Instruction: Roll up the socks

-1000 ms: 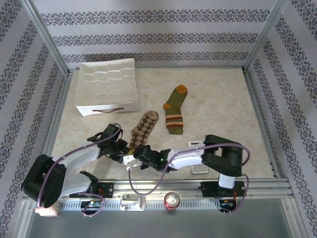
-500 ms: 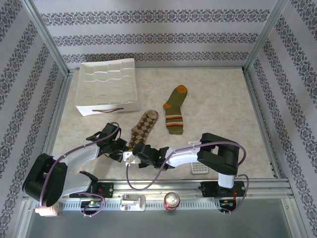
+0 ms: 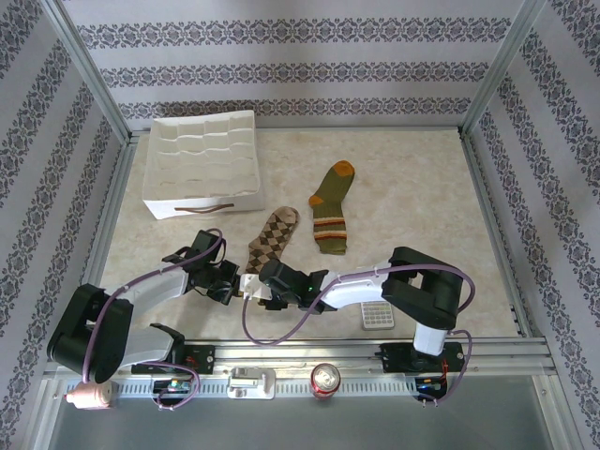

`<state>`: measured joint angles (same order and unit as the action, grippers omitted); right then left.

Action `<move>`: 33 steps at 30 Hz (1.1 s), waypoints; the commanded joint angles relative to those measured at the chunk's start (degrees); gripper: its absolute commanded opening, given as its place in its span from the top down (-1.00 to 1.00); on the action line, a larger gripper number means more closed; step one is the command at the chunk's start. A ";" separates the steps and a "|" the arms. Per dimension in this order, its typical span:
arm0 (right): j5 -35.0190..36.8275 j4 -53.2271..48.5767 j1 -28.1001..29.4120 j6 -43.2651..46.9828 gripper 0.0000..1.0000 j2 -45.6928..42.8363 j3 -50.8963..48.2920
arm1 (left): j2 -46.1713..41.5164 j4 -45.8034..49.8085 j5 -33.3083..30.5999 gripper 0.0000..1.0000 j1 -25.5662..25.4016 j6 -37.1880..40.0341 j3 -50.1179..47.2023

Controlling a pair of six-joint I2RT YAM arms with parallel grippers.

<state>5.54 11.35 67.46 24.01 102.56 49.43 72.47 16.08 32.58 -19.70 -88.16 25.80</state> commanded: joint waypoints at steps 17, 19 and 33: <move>-7.85 -4.07 -1.67 -5.15 -0.03 -0.17 2.23 | 2.15 3.97 -2.61 1.00 2.44 3.08 0.46; -7.91 -3.54 -1.94 -5.24 0.03 0.69 2.52 | 2.35 3.88 -2.50 1.00 2.54 3.08 0.57; -9.52 -5.32 -4.83 -8.79 0.81 3.81 3.92 | 1.54 2.67 -1.29 1.00 3.78 2.65 0.39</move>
<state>-2.31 8.19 63.94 17.32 105.71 52.90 73.56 16.10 33.08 -17.08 -85.89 26.61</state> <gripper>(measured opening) 0.123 0.036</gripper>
